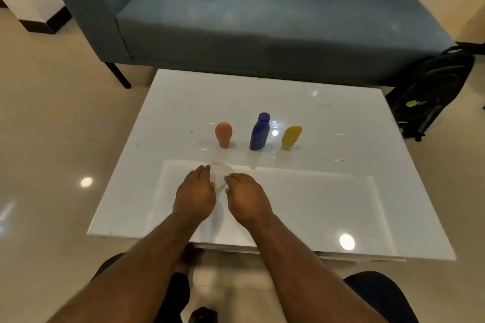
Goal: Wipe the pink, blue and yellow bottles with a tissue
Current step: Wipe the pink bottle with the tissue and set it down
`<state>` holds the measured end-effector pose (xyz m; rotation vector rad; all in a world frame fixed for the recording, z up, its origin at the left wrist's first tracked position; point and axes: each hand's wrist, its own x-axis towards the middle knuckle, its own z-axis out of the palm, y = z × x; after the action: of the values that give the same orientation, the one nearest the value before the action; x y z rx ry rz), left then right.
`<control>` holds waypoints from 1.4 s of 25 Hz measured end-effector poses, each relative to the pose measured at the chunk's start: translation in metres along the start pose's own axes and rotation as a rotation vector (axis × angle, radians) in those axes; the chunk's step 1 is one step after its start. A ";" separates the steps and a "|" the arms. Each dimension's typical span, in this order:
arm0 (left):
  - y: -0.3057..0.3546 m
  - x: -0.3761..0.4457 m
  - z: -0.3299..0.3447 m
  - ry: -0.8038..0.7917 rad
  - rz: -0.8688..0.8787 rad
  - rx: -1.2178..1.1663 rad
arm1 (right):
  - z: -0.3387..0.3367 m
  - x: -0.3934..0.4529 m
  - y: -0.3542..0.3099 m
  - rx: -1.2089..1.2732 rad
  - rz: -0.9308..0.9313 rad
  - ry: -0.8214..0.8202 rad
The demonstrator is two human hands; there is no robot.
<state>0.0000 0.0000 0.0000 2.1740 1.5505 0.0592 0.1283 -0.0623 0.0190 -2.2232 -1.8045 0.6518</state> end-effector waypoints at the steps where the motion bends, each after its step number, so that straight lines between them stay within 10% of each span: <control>1: -0.002 0.011 0.002 0.026 -0.034 -0.058 | 0.005 0.012 -0.001 0.043 -0.001 -0.038; 19: 0.016 0.072 -0.013 -0.186 -0.454 -0.923 | 0.007 0.058 0.003 0.349 0.095 0.042; 23: 0.023 0.073 -0.017 -0.266 -0.344 -0.853 | 0.004 0.060 0.014 0.221 0.198 0.073; 31: 0.025 0.114 -0.031 0.182 -0.231 -0.836 | -0.001 0.062 0.027 0.489 0.426 0.031; 35: 0.004 0.137 -0.025 0.043 -0.129 -0.756 | 0.000 0.067 0.033 0.514 0.438 0.066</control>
<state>0.0456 0.1312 -0.0080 1.4809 1.3801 0.5568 0.1680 -0.0051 -0.0090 -2.2304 -0.9638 0.9751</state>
